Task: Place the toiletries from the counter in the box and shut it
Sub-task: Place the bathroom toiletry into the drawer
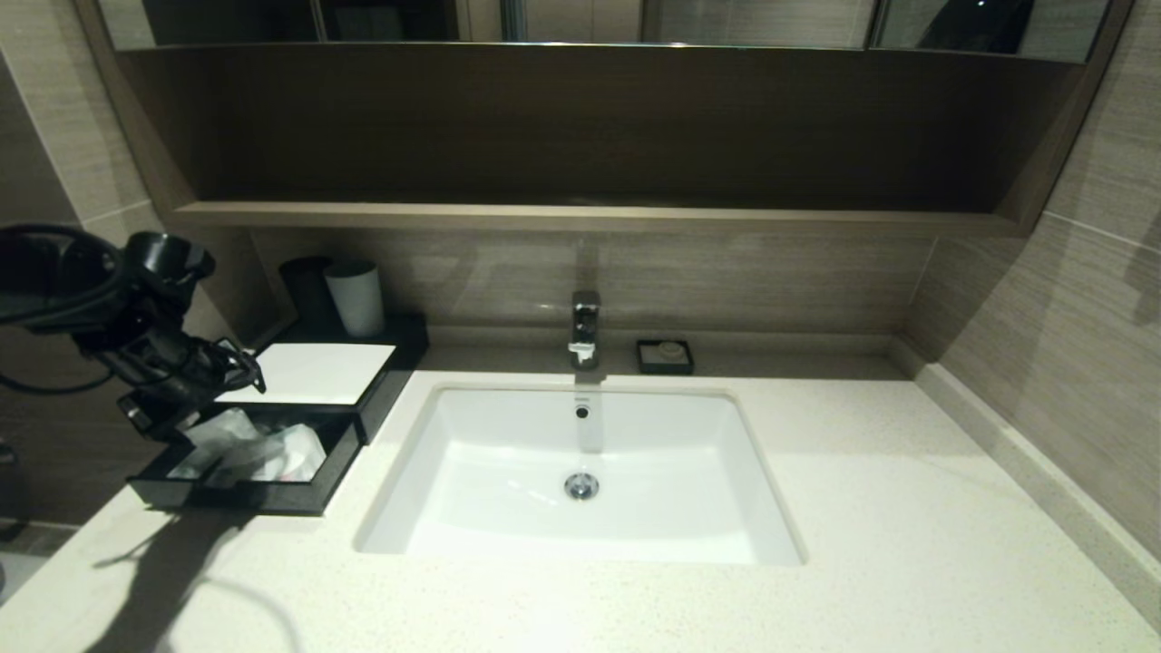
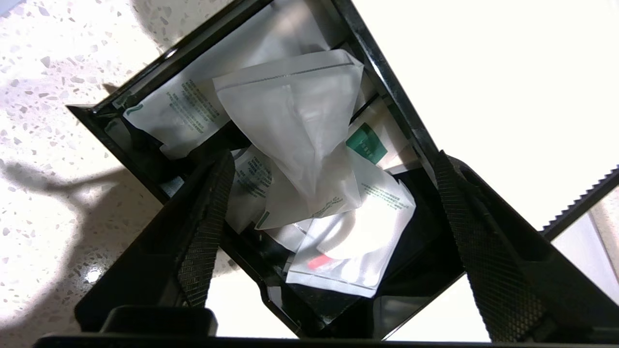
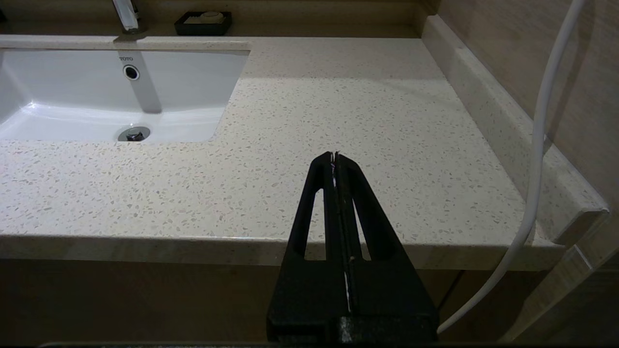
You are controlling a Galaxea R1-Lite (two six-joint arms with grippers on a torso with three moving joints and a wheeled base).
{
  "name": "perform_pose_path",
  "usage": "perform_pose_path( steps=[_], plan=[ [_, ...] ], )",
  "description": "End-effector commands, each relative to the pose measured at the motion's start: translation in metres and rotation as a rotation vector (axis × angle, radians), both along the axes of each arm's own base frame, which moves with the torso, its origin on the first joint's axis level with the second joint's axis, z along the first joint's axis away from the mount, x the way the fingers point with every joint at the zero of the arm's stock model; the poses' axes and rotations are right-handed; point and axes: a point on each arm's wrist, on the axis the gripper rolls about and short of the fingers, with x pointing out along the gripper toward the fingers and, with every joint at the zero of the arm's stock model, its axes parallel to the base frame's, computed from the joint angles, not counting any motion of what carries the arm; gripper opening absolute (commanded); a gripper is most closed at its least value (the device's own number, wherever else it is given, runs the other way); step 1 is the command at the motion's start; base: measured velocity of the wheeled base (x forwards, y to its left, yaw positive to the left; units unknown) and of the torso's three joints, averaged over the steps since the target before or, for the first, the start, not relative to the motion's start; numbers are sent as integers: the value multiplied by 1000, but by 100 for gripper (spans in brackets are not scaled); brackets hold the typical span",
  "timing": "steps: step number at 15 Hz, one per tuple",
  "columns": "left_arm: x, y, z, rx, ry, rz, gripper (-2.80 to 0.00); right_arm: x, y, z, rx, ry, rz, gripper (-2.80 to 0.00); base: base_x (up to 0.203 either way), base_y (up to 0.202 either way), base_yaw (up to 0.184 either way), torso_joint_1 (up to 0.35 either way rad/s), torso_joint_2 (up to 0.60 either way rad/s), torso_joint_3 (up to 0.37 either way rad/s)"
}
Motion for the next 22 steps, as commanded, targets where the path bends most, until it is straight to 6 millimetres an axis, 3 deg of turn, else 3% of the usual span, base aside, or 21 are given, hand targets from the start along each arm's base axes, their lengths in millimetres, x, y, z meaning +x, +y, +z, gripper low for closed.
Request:
perform_pose_path(
  steps=[1, 4, 5, 22],
  plan=[
    [-2, 0, 4, 2, -8, 6, 0, 0, 0, 0, -1, 1, 2, -280, 0, 0, 0, 0, 0, 0],
    [-3, 0, 6, 4, -12, 2, 0, 0, 0, 0, 1, 1, 0, -280, 0, 0, 0, 0, 0, 0],
    [-3, 0, 6, 5, -12, 1, -280, 0, 0, 0, -1, 1, 0, -280, 0, 0, 0, 0, 0, 0],
    [6, 18, -21, 16, 56, 13, -280, 0, 0, 0, 1, 0, 0, -280, 0, 0, 0, 0, 0, 0]
  ],
)
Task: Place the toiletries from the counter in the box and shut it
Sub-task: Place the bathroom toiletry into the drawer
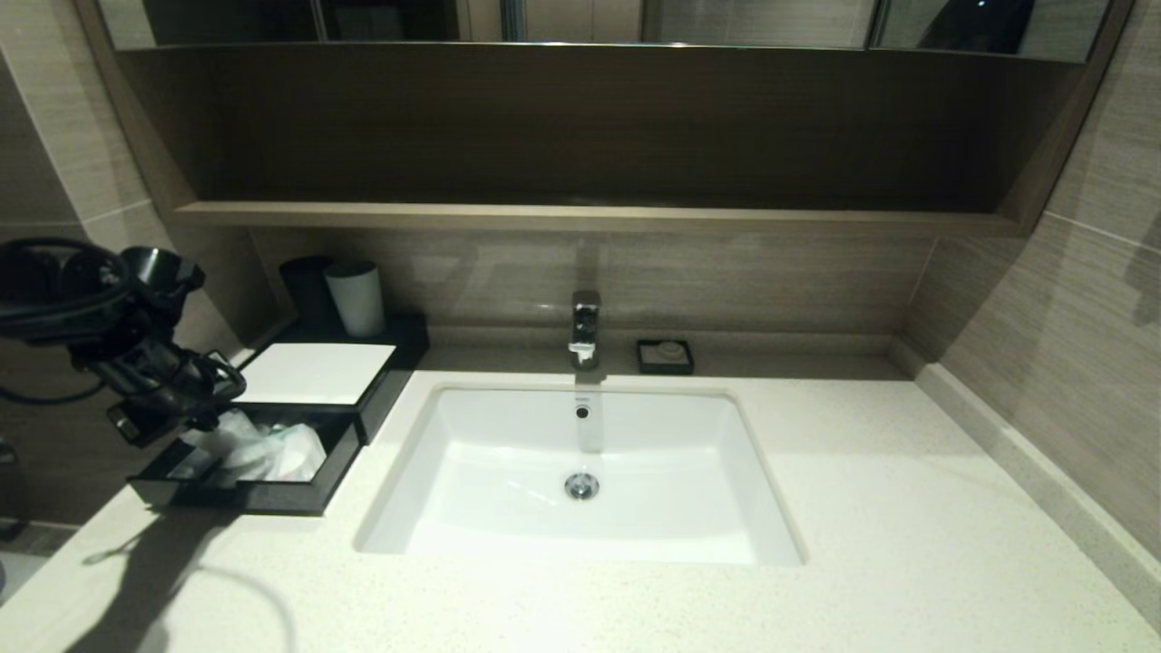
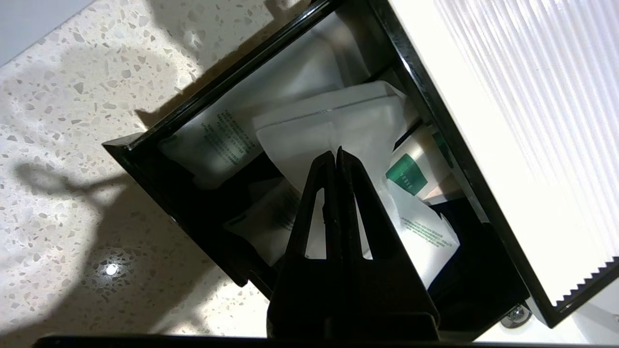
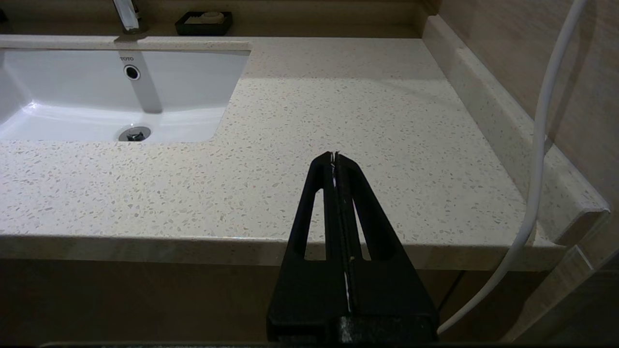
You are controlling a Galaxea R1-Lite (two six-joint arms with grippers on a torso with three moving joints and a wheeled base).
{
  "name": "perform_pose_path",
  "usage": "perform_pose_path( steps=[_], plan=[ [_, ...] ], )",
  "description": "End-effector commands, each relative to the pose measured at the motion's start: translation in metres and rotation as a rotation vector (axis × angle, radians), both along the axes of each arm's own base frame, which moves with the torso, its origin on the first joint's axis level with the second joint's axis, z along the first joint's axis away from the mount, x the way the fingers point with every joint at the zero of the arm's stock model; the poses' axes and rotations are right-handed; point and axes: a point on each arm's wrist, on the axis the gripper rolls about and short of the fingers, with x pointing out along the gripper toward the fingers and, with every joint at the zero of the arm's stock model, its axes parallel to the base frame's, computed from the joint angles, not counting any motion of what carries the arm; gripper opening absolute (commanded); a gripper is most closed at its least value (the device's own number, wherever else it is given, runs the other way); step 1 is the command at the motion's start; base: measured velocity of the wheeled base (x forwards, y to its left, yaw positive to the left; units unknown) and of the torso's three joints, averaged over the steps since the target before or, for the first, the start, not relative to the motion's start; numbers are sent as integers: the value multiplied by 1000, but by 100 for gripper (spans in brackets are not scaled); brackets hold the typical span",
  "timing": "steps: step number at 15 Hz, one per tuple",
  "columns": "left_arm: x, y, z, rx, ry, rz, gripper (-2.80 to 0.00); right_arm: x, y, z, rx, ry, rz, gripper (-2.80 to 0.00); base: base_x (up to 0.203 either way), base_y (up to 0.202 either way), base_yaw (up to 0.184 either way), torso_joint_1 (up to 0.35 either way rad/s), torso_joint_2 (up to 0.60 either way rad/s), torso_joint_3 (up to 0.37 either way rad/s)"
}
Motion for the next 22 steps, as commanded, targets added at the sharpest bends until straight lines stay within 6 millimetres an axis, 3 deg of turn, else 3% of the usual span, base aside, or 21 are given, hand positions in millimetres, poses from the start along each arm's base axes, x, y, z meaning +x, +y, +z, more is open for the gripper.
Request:
perform_pose_path(
  steps=[1, 6, 10, 15, 18, 22],
  plan=[
    [2, 1, -8, -7, 21, 5, -280, 0, 0, 0, 0, -1, 0, -280, 0, 0, 0, 0, 0, 0],
    [3, 1, -16, -15, 48, 6, -280, 0, 0, 0, 0, -1, 0, -280, 0, 0, 0, 0, 0, 0],
    [0, -5, -10, -14, 40, -8, -280, 0, 0, 0, 0, 1, 0, -280, 0, 0, 0, 0, 0, 0],
    [-3, -30, 4, -10, 10, -62, -280, 0, 0, 0, 0, 1, 0, -280, 0, 0, 0, 0, 0, 0],
    [-5, -42, 0, -13, 27, -90, -280, 0, 0, 0, -1, -1, 0, -280, 0, 0, 0, 0, 0, 0],
    [-5, -42, -3, -13, 38, -89, -280, 0, 0, 0, 0, -1, 0, -280, 0, 0, 0, 0, 0, 0]
  ],
)
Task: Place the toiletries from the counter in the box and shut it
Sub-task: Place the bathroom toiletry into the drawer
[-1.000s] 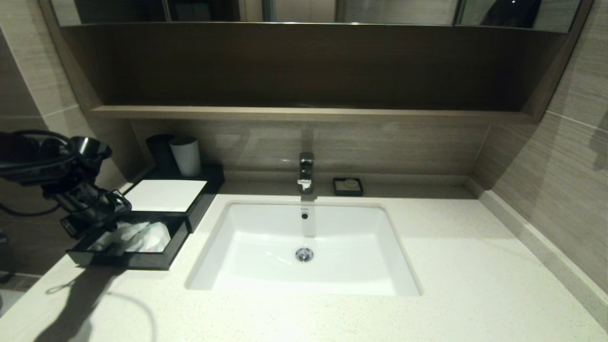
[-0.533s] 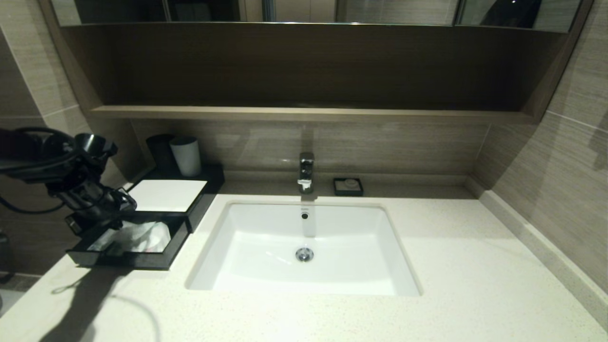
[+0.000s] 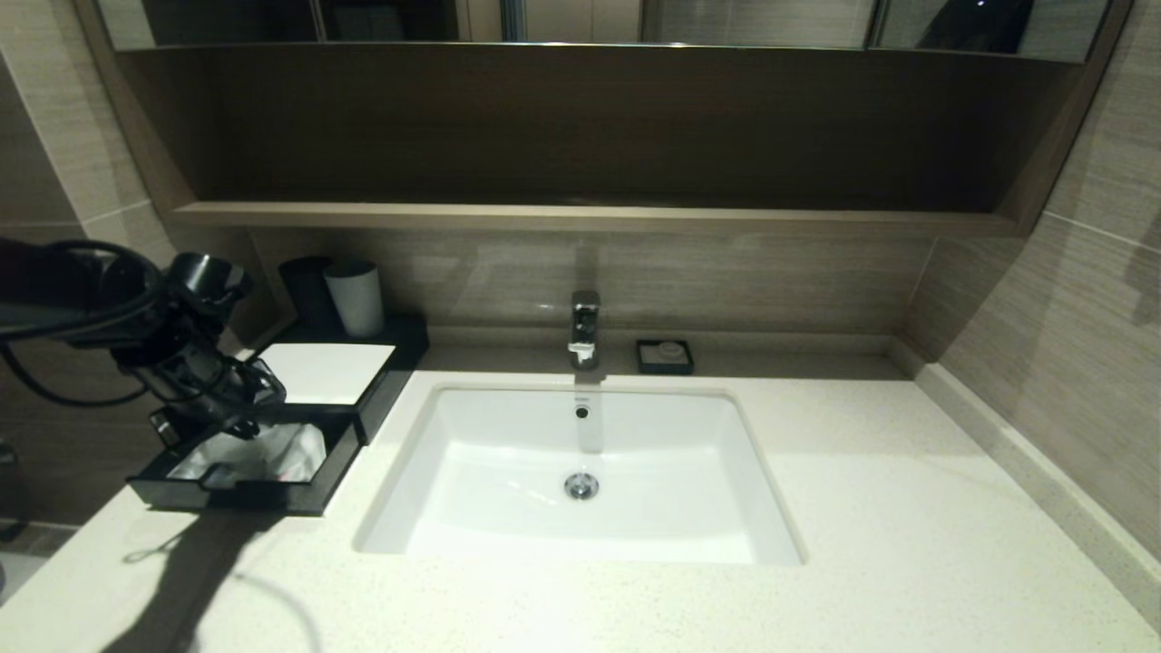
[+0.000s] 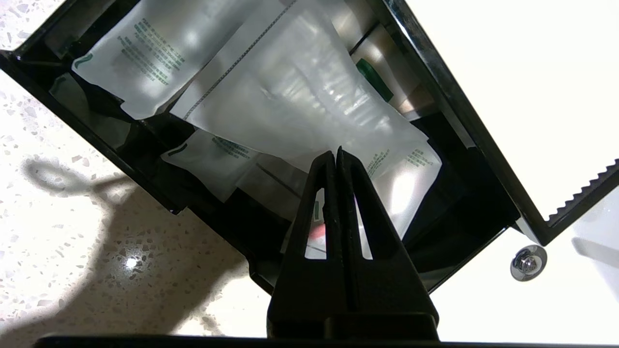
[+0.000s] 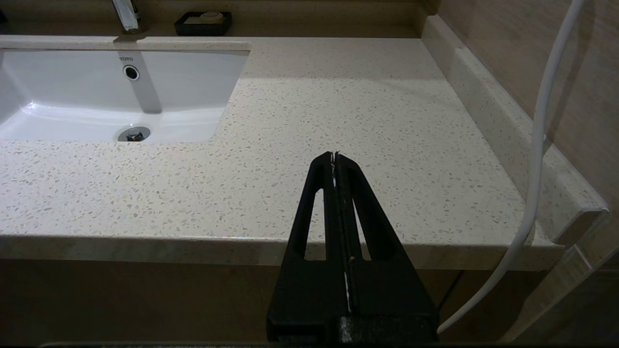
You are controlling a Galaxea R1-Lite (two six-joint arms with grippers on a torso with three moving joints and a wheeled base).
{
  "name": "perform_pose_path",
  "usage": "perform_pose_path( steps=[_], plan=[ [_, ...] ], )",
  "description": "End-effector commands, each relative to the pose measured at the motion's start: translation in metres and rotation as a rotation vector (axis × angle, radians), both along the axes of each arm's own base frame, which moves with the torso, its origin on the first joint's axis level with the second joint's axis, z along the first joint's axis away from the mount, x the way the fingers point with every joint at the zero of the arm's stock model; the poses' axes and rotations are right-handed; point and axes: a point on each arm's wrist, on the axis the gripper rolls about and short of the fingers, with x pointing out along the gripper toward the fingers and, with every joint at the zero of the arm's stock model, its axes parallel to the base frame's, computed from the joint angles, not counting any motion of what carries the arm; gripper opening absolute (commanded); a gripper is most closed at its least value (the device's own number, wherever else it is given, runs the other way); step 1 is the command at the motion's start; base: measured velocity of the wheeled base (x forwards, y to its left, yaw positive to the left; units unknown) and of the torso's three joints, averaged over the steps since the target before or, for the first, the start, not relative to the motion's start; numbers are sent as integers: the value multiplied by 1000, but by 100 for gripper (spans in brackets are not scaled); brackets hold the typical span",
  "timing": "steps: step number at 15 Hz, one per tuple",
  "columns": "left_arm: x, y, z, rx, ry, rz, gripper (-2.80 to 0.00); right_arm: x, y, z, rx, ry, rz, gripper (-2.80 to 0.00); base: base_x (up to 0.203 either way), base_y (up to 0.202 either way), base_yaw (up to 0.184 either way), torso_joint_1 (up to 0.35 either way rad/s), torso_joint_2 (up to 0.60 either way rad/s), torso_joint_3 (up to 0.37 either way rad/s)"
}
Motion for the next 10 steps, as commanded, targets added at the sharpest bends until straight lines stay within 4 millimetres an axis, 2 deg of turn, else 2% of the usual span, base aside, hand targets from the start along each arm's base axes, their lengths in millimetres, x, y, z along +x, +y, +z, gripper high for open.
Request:
perform_pose_path(
  steps=[1, 5, 10],
  plan=[
    [-1, 0, -1, -2, 6, 4, -280, 0, 0, 0, -1, 0, 0, -280, 0, 0, 0, 0, 0, 0],
    [-2, -9, -7, -4, 27, -18, -280, 0, 0, 0, 0, 0, 0, -280, 0, 0, 0, 0, 0, 0],
    [0, -8, -10, -5, 33, -16, -280, 0, 0, 0, 0, 0, 0, -280, 0, 0, 0, 0, 0, 0]
  ],
)
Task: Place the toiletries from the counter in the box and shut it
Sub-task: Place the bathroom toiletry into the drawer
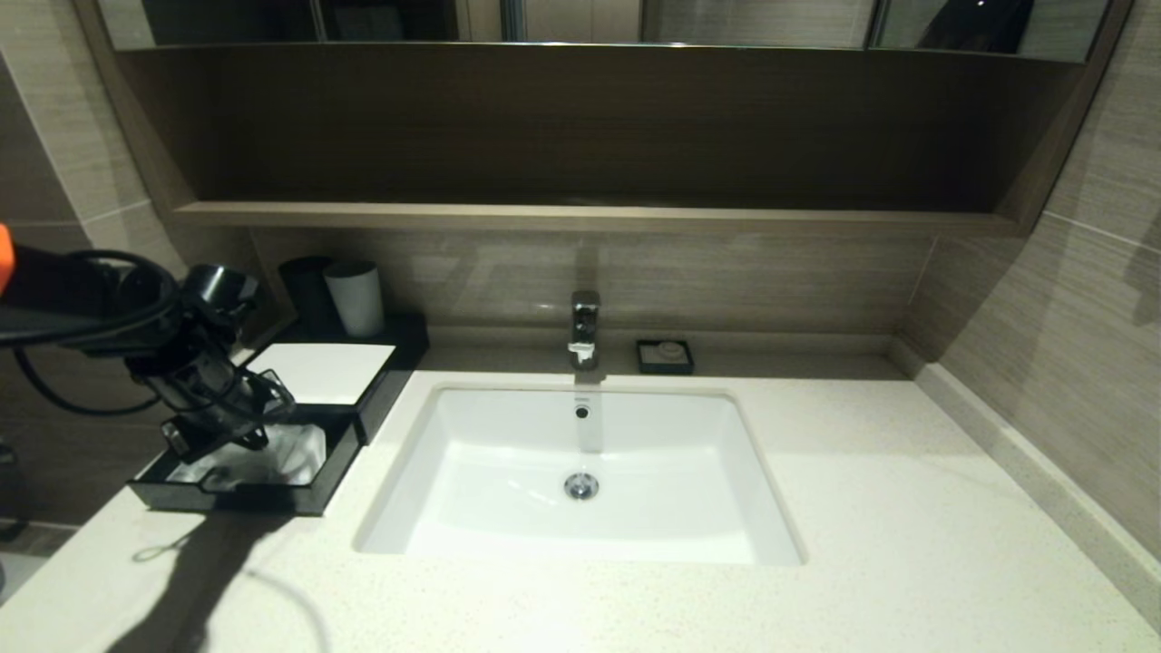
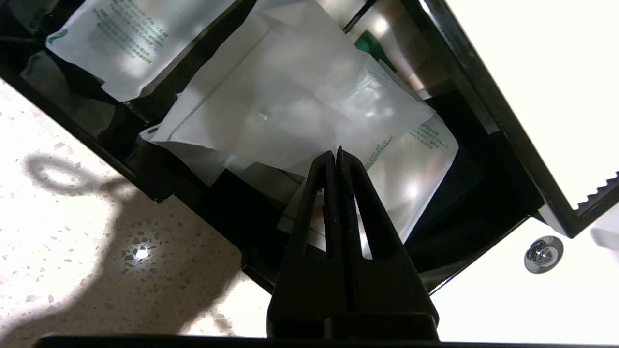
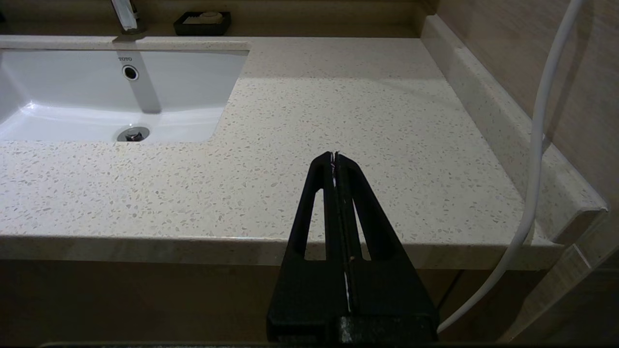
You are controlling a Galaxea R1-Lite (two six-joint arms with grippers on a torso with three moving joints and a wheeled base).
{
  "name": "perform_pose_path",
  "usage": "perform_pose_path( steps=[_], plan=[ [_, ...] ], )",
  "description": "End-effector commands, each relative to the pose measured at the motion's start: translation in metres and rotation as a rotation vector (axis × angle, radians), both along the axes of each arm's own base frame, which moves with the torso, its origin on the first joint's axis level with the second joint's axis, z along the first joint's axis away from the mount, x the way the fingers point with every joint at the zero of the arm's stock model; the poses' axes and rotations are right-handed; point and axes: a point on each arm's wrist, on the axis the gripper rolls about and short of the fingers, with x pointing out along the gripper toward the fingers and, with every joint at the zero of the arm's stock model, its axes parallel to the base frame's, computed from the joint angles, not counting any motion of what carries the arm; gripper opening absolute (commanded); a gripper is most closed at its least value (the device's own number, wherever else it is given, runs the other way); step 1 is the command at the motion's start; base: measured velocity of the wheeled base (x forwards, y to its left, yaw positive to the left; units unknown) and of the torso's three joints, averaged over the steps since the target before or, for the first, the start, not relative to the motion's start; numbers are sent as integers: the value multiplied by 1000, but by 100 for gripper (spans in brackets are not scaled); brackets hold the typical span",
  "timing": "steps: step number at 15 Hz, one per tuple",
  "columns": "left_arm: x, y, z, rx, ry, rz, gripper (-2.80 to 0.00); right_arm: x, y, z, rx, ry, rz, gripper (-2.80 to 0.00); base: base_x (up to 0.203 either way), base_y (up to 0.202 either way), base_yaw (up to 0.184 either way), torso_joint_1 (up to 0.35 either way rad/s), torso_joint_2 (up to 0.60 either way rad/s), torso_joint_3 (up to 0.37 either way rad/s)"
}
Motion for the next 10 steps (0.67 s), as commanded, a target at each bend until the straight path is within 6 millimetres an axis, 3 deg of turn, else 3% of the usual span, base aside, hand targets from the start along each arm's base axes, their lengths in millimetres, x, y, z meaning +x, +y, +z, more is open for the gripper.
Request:
perform_pose_path(
  steps=[1, 10],
  plan=[
    [0, 0, 3, 0, -11, 4, -280, 0, 0, 0, -1, 1, 0, -280, 0, 0, 0, 0, 0, 0],
    [-12, 14, 41, 20, -117, 43, -280, 0, 0, 0, 0, 0, 2, -280, 0, 0, 0, 0, 0, 0]
  ],
)
